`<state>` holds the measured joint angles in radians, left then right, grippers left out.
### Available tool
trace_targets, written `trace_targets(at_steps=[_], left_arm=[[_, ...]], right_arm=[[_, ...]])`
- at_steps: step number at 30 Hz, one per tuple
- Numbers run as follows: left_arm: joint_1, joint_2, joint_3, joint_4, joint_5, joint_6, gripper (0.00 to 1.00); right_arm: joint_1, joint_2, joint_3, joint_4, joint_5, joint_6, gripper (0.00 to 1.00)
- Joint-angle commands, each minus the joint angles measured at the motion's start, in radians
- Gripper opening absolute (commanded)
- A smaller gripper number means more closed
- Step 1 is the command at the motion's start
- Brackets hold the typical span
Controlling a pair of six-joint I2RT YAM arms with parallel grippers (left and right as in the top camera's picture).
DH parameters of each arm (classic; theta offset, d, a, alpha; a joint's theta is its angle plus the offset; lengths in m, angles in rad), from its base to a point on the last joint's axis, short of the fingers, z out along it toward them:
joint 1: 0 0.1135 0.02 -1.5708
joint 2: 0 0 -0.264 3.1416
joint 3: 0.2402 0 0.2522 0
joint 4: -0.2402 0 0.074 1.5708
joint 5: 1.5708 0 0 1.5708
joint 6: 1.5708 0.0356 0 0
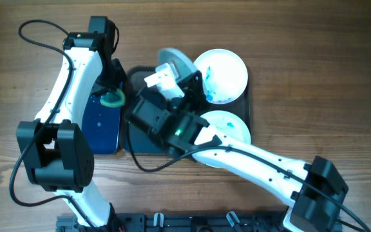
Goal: Clean dirty plates on tray and stack at the side
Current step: 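Lift the scrubbed plate with right gripper and place it right of tray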
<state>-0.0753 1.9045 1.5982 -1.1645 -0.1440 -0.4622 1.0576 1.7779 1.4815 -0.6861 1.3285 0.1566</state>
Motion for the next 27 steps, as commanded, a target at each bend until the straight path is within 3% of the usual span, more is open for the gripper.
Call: trace_targets(at_steps=[1,8,11,13,16,19,22,27], left_arm=[[0.005,-0.025,0.019,0.005,0.009,-0.018,0.04],[0.005,-0.025,0.019,0.005,0.009,-0.018,0.04],[0.005,-0.025,0.019,0.005,0.009,-0.018,0.04],[0.005,-0.025,0.019,0.000,0.013,-0.017,0.04],[0.005,-0.025,0.019,-0.003,0.013,-0.017,0.04],[0.005,-0.025,0.019,-0.003,0.025,-0.017,0.04],[0.005,-0.025,0.019,-0.003,0.067,-0.015,0.04],[-0.014,-0.025,0.019,0.001,0.216,0.062,0.04]], right_arm=[[0.045,-0.028,0.005,0.107,0.176,-0.185,0.04],[0.054,-0.028,0.005,0.175,0.128,-0.235,0.04],[0.046,-0.028,0.004,0.125,-0.127,-0.221,0.05],[0.008,-0.028,0.004,0.022,-0.364,-0.090,0.04],[-0.108,-0.028,0.004,-0.094,-0.801,0.075,0.04],[-0.269,-0.044,0.004,-0.096,-1.292,0.081,0.04],[-0.467,-0.115,0.004,-0.090,-1.653,0.081,0.04],[-0.827,-0.248,0.004,-0.231,-1.741,0.201,0.04]])
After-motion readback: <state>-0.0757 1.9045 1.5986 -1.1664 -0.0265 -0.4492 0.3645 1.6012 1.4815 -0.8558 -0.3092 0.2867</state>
